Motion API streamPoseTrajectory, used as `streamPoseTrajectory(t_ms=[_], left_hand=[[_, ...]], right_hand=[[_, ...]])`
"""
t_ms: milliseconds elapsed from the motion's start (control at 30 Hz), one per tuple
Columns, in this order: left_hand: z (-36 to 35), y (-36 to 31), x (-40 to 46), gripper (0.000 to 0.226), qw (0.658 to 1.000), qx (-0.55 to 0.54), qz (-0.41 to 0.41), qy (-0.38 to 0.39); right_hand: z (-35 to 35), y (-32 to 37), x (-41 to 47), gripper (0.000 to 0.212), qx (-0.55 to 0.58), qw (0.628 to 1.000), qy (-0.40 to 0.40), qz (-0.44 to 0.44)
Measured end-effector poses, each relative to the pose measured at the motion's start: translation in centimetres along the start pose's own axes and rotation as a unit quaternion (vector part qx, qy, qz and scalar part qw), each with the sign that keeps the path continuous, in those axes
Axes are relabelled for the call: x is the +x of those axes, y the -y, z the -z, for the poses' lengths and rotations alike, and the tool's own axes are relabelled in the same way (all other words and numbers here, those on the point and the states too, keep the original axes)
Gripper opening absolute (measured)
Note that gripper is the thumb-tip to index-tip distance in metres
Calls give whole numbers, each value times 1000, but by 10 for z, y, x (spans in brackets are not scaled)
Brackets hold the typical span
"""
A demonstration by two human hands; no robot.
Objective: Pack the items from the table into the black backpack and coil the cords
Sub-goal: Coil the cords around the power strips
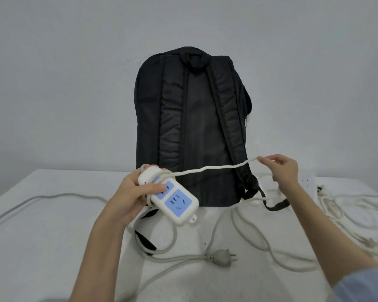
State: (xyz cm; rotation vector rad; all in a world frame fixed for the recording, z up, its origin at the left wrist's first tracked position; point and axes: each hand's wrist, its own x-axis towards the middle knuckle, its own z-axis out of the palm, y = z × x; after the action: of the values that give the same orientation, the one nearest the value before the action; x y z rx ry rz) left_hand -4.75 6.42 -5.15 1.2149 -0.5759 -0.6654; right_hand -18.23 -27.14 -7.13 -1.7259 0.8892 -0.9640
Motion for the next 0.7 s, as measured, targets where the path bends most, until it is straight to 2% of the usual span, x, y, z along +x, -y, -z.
streamPoseTrajectory(t_ms=[67,100,133,167,200,233,300,400,433,467,533,567,633,700], left_hand=[[-5,-4,-1,86,999,-49,-13,-6],[-8,-6,-2,81,996,-84,-23,-8],[-12,-8,-4,65,991,-131,-31,-14],[-17,-10,-4,40,980,-192,-42,-27],[-21,-13,-6,20,966,-248,-51,-46],[-24,-16,-6,13,955,-284,-62,-63],[-27,-18,-5,15,947,-302,-79,-81],[-28,-12,-1,19,920,-365,-85,-117],[-26,-8,1,16,911,-377,-87,-144],[-23,-6,2,12,905,-380,-95,-168],[-13,-2,3,23,904,-350,-130,-209],[-7,0,4,26,906,-328,-143,-227],[3,5,6,16,903,-304,-156,-260],[5,12,10,24,882,-306,-175,-313]], right_hand=[[-17,-9,-11,21,-107,993,-10,53],[-24,-15,-19,23,-174,982,-6,76],[-29,-21,-28,26,-240,965,10,104],[-34,-30,-35,28,-295,943,27,150],[-37,-39,-41,29,-331,918,46,214],[-39,-48,-48,31,-354,886,63,292],[-45,-61,-65,31,-383,819,98,416],[-59,-72,-103,7,-373,766,216,477],[-64,-75,-115,11,-362,766,250,469],[-67,-76,-125,29,-340,778,286,445],[-72,-74,-138,52,-300,792,325,421],[-73,-70,-143,52,-289,790,320,436],[-72,-57,-152,45,-286,776,315,465],[-70,-46,-159,47,-284,757,310,501]])
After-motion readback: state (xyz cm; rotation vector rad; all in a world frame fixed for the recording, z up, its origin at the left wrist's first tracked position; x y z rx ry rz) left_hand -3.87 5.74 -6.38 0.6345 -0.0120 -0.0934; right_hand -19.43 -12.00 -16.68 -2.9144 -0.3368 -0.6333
